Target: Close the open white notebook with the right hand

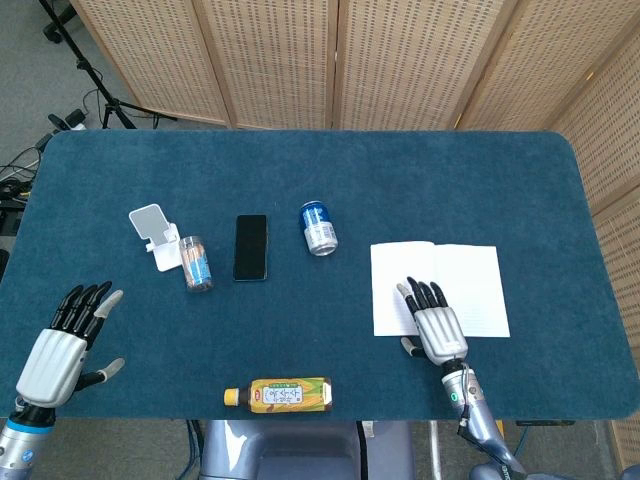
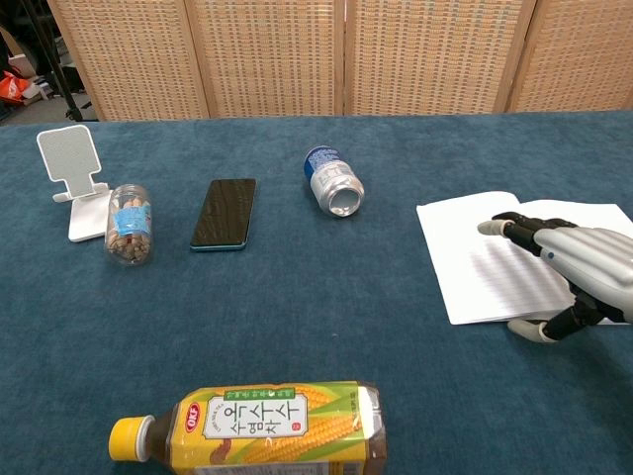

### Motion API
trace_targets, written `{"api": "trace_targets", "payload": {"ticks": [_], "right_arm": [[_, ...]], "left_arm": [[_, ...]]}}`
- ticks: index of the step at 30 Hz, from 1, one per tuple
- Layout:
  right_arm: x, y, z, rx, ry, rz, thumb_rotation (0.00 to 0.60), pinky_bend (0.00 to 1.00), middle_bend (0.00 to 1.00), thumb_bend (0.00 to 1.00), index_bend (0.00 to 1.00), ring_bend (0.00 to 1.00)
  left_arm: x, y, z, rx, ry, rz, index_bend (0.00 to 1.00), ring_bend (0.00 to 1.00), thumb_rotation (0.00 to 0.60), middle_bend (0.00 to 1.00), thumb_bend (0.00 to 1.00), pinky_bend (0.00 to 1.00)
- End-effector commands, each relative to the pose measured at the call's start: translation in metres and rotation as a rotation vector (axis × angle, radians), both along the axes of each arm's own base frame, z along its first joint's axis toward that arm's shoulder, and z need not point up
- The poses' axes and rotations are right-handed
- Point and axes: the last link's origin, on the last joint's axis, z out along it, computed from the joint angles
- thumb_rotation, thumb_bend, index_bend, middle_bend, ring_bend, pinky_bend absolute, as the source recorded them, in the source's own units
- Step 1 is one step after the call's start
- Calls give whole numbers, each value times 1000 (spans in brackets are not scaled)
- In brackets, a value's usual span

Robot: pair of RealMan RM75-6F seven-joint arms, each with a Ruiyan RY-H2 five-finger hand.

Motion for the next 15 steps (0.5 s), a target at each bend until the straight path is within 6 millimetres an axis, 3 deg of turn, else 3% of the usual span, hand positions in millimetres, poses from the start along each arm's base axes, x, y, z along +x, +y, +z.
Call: {"api": "trace_targets", "payload": {"ticks": [1,15], "right_arm": [[0,0,-1,1,1,-1,600,0,0,311,0,0],[-1,-4,-3,3,10,-8,600,0,0,311,0,0]], "left_arm": [[0,0,0,1,0,-1,0,0,600,0,0,0],[1,-1,-1,-4,2,-5,0,0,600,0,0,0]]}}
